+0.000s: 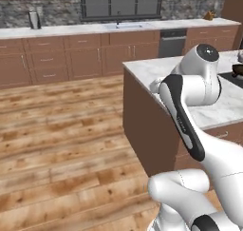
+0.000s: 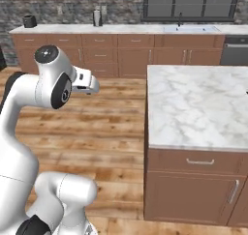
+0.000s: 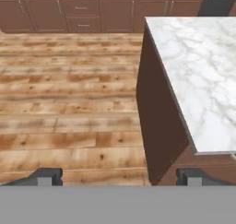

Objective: Pick the kettle from the counter and place it on a stove burner. Then turn the burner on.

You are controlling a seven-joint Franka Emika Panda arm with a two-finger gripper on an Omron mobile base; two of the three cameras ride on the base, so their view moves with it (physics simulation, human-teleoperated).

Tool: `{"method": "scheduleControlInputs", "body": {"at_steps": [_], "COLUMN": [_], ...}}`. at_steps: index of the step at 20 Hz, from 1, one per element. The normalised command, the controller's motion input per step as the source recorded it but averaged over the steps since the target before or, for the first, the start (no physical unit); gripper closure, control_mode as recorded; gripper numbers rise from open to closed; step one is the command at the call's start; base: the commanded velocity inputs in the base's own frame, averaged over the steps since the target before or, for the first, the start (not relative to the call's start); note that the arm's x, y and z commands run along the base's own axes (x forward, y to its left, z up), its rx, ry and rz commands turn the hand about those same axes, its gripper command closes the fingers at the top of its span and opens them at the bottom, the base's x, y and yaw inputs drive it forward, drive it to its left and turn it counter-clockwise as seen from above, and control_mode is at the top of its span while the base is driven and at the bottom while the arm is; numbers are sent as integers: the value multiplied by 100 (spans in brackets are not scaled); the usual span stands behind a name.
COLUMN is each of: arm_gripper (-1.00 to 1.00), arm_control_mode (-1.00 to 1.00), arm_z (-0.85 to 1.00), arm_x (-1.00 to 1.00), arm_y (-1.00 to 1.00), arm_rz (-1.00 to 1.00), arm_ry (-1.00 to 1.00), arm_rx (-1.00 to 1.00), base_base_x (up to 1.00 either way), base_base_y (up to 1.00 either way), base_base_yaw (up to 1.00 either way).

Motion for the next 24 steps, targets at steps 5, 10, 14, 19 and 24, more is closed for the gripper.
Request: {"method": "scheduleControlInputs", "body": {"at_steps": [5, 10, 14, 19, 24], "arm_gripper": [-100, -100, -100, -100, -100], "arm_control_mode": [100, 100, 100, 100, 100], "arm_z": [0, 0, 0, 0, 0], "arm_x": [0, 0, 0, 0, 0], "arm_y": [0, 0, 0, 0, 0], "arm_rz": [0, 0, 0, 0, 0], "arm_ry": [0, 0, 0, 0, 0], "arm_rx": [0, 0, 0, 0, 0], "base_base_x": [41, 100, 100, 100, 100], "base_base_y": [100, 94, 61, 41, 33], "base_base_yaw": [0, -1, -9, -17, -24]}}
